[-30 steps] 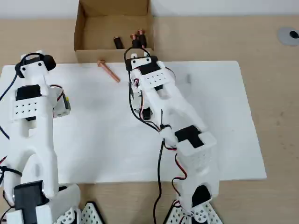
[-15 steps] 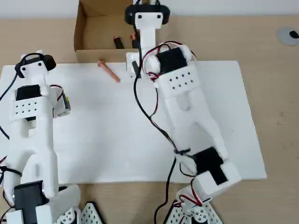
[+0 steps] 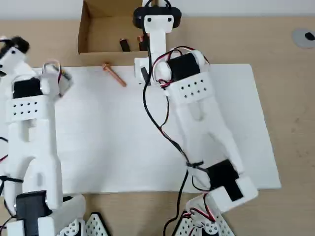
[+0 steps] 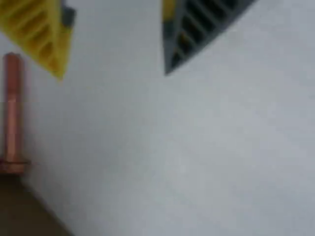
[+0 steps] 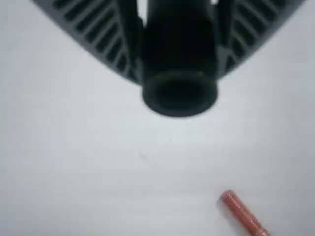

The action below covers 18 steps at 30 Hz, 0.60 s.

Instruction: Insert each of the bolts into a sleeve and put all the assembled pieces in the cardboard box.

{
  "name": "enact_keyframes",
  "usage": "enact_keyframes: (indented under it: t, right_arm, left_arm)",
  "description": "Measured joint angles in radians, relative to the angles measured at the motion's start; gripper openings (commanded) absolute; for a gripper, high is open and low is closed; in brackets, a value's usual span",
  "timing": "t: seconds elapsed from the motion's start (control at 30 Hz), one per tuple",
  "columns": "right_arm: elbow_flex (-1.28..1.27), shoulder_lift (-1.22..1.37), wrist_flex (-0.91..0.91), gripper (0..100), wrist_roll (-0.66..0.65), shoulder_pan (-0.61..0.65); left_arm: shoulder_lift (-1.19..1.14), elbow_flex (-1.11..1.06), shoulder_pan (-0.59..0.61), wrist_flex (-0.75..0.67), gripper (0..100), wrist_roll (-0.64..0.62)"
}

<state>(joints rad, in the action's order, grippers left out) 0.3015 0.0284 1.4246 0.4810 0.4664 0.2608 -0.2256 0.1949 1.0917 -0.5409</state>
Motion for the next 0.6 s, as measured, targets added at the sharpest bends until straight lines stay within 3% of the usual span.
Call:
enact_keyframes:
  t: [0.4,0.6]
  right_arm:
    - [-0.189,-0.164,-0.017,0.9,0.0,-0.126]
    - [-0.301,-0.25,-0.069,0.9,0.0,-0.143]
  left_arm:
    - [-0.534,0.388,-0.216,0.038,19,-0.18]
    - [-0.801,0.684,-0.253,0.17,19,-0.158]
